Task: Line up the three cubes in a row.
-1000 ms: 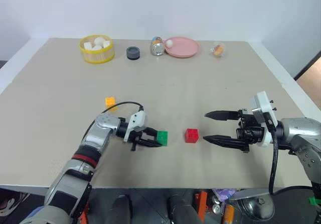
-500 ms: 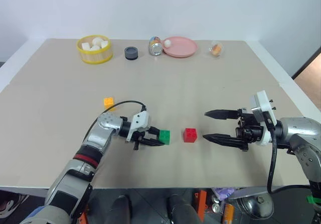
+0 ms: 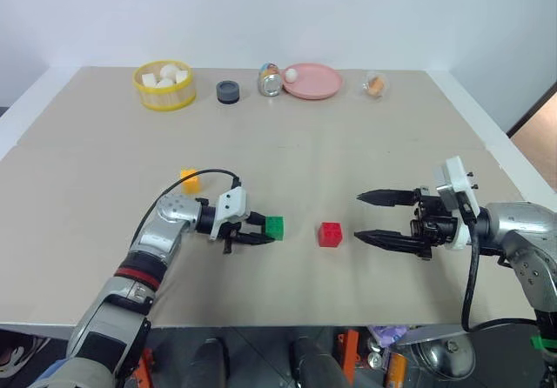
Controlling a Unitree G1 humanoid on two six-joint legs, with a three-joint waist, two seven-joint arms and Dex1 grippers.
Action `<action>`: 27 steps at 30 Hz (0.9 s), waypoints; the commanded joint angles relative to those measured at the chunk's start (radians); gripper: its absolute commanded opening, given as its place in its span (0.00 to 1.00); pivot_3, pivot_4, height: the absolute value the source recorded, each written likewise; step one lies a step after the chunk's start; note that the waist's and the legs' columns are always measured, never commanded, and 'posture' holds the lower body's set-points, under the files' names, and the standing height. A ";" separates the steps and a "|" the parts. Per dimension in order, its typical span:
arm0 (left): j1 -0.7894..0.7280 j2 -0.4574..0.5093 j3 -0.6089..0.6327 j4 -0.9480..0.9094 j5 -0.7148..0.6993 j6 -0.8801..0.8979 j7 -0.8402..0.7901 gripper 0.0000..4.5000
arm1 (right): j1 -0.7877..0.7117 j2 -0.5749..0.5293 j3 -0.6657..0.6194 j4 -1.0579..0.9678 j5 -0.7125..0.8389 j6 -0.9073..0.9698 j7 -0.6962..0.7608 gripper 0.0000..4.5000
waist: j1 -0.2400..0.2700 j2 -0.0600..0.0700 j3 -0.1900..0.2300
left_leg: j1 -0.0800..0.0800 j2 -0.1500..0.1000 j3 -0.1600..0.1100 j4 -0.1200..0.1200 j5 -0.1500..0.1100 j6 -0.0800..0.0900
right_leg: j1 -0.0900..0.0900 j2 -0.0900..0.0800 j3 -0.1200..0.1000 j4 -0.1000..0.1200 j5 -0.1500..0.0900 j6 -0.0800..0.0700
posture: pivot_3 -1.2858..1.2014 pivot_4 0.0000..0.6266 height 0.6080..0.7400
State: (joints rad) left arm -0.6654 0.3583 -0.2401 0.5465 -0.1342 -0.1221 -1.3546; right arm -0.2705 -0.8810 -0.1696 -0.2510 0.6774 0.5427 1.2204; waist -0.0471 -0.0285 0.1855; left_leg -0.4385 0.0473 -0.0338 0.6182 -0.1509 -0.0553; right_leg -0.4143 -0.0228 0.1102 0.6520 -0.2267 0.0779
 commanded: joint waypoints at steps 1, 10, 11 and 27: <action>0.003 -0.016 -0.014 -0.041 -0.005 0.011 -0.002 0.28 | -0.019 -0.001 -0.012 -0.009 0.006 -0.011 0.001 0.90 | 0.000 0.000 0.000 | 0.000 0.000 0.000 0.000 0.000 0.000 | 0.000 0.000 0.000 0.000 0.000 0.000 | 0.52 0.24 1.00; -0.014 -0.048 -0.031 -0.013 0.013 0.011 0.021 0.28 | -0.023 0.003 -0.005 -0.014 0.004 -0.008 -0.002 0.90 | 0.000 0.000 0.000 | 0.000 0.000 0.000 0.000 0.000 0.000 | 0.000 0.000 0.000 0.000 0.000 0.000 | 0.52 0.24 1.00; -0.015 -0.049 -0.031 -0.012 0.014 0.013 0.024 0.28 | -0.022 0.002 -0.006 -0.015 0.005 -0.008 -0.002 0.90 | 0.000 0.000 0.000 | 0.000 0.000 0.000 0.000 0.000 0.000 | 0.000 0.000 0.000 0.000 0.000 0.000 | 0.52 0.24 1.00; -0.002 -0.023 -0.041 -0.033 0.011 0.068 -0.024 0.28 | -0.022 0.002 -0.007 -0.013 -0.002 -0.011 -0.008 0.90 | -0.001 0.000 0.000 | 0.000 0.000 0.000 0.000 0.000 0.000 | 0.000 0.000 0.000 0.000 0.000 0.000 | 0.52 0.24 1.00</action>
State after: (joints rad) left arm -0.6665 0.3264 -0.2624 0.5269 -0.1311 -0.0614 -1.3618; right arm -0.2783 -0.8772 -0.1624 -0.2509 0.6682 0.5427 1.2145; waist -0.0477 -0.0285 0.1855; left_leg -0.4381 0.0473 -0.0339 0.6180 -0.1509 -0.0553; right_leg -0.4142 -0.0227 0.1102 0.6520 -0.2267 0.0778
